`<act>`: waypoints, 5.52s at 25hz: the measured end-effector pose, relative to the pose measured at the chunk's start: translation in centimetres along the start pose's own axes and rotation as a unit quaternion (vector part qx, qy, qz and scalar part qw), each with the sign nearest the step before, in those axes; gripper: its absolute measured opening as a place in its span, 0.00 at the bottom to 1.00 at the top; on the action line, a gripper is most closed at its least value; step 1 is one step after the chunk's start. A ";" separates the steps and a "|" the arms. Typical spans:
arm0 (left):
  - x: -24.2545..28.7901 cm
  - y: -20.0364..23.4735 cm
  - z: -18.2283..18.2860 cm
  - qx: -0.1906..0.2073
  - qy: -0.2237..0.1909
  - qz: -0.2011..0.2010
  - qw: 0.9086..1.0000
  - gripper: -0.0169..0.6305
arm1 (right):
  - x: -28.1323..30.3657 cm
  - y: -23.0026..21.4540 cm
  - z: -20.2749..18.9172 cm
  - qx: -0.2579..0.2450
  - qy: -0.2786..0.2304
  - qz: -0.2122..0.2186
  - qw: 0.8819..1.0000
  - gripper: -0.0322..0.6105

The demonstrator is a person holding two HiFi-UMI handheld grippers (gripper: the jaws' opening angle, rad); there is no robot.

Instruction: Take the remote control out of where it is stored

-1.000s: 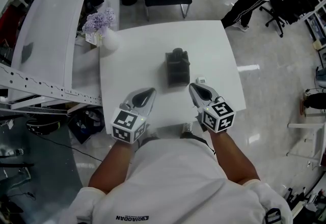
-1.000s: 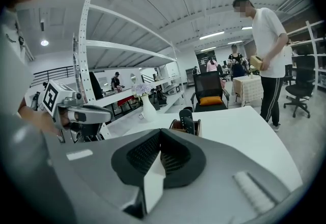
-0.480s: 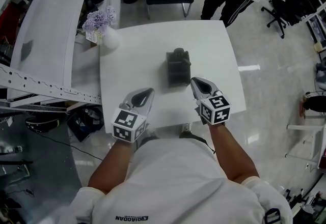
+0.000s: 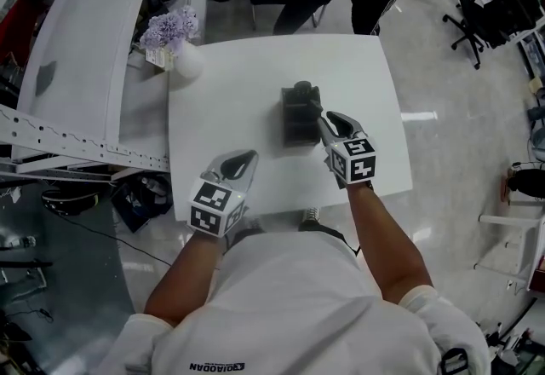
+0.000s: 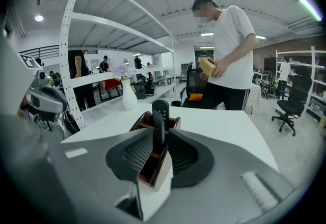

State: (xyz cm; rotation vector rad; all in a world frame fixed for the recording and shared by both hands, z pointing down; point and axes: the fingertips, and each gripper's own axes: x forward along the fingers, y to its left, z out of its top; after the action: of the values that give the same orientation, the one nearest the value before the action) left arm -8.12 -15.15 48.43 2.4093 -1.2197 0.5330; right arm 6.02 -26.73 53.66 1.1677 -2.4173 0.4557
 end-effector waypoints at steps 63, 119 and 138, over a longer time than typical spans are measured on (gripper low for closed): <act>3.6 -3.3 1.1 0.026 0.000 -0.037 0.999 0.03 | -12.0 -9.2 -1.3 0.050 -0.027 -0.049 0.997 0.16; 6.5 -3.2 1.4 -0.023 -0.004 0.042 0.999 0.03 | -2.8 -17.7 -14.5 0.221 0.156 0.001 0.963 0.21; 4.0 -1.8 1.8 -0.004 -0.019 0.027 0.999 0.03 | -6.6 -9.3 -5.4 0.118 0.038 0.022 0.992 0.06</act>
State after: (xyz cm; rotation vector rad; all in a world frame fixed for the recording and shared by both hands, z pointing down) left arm -4.15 -17.77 48.60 2.3954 -1.3035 0.5004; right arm 18.33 -25.41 55.99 1.1697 -2.3747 0.8029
